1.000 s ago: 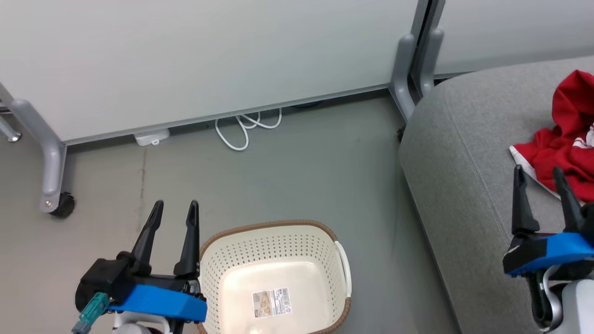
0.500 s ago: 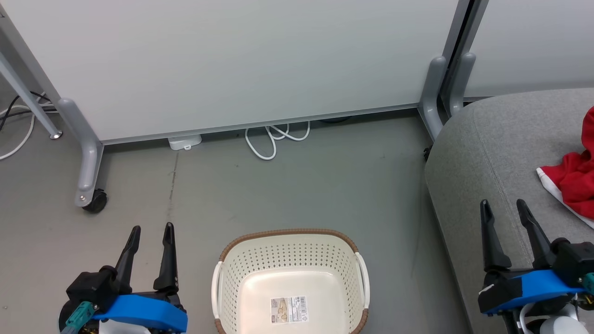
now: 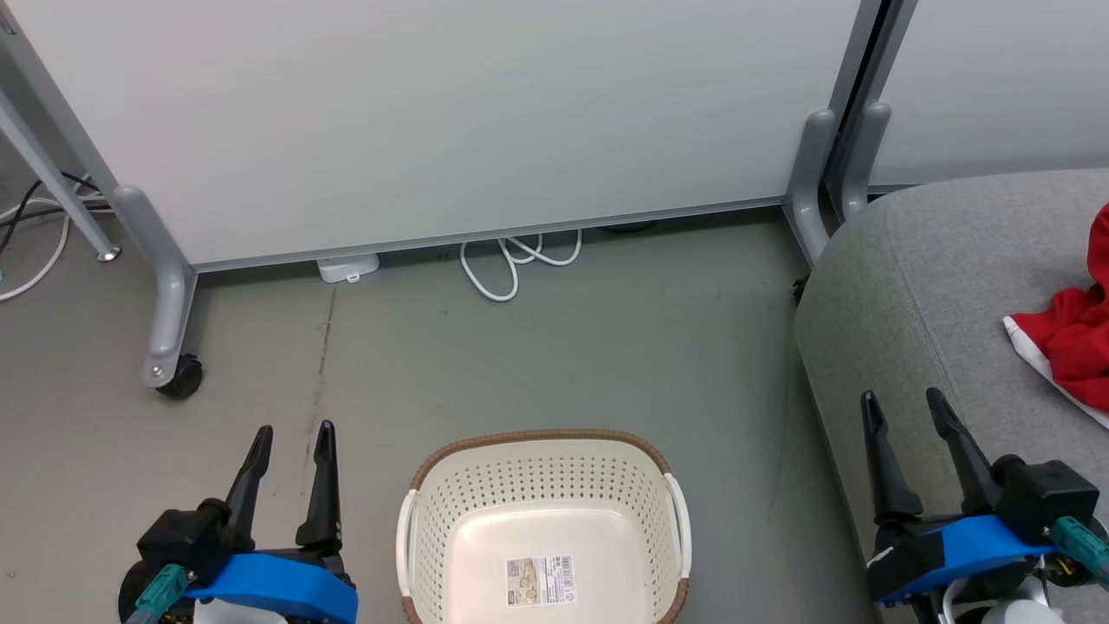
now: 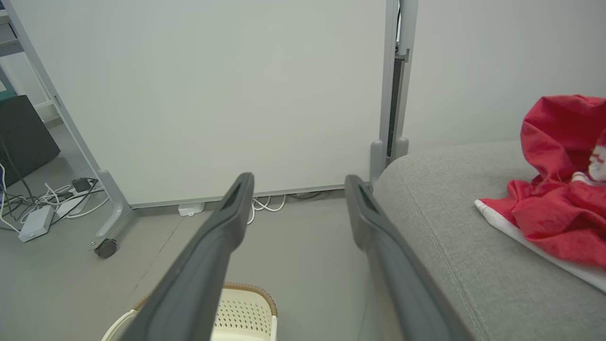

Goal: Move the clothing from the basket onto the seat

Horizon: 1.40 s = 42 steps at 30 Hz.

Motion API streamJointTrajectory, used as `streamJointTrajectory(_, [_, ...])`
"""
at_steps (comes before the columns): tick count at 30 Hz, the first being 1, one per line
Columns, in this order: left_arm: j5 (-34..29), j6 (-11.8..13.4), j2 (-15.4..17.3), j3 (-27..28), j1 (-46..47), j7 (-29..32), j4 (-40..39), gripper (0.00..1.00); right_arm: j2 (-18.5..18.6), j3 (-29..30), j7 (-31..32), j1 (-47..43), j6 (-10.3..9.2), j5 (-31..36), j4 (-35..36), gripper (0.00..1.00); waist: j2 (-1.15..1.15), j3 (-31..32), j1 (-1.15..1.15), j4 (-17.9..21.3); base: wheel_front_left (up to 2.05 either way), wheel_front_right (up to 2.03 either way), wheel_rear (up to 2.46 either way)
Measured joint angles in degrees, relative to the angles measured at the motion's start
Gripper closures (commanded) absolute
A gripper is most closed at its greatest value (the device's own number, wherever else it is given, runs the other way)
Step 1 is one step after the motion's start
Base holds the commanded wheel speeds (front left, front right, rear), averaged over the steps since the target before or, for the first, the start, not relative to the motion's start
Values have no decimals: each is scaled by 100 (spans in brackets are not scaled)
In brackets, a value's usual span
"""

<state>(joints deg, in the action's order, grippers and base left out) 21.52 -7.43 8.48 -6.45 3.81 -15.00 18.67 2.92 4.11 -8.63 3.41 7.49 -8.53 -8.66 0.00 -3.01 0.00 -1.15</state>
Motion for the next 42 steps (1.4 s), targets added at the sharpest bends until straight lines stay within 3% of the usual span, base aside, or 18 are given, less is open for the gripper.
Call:
streamJointTrajectory(16, [9, 0, 4, -102, -4, 3, 40, 0, -1, -110, -27, 14, 0, -32, -138, 0, 0, 15, 0, 2, 0, 0, 0])
streamJointTrajectory(17, [9, 0, -9, -108, -23, 5, 77, 100, -2, -111, -26, -5, 0, -31, -180, 100, 0, 16, 1, 3, 0, 0, 0])
streamJointTrajectory(26, [216, 0, -133, -146, -296, 93, 360, 100, -31, -99, 79, -123, 0, -242, -538, 100, 0, 23, 1, 6, 0, 0, 0])
streamJointTrajectory(42, [1741, 0, -200, 149, -245, 537, 191, 100, -31, -32, 385, -106, 0, -2035, -538, 100, 0, 59, 1, 21, 0, 0, 0])
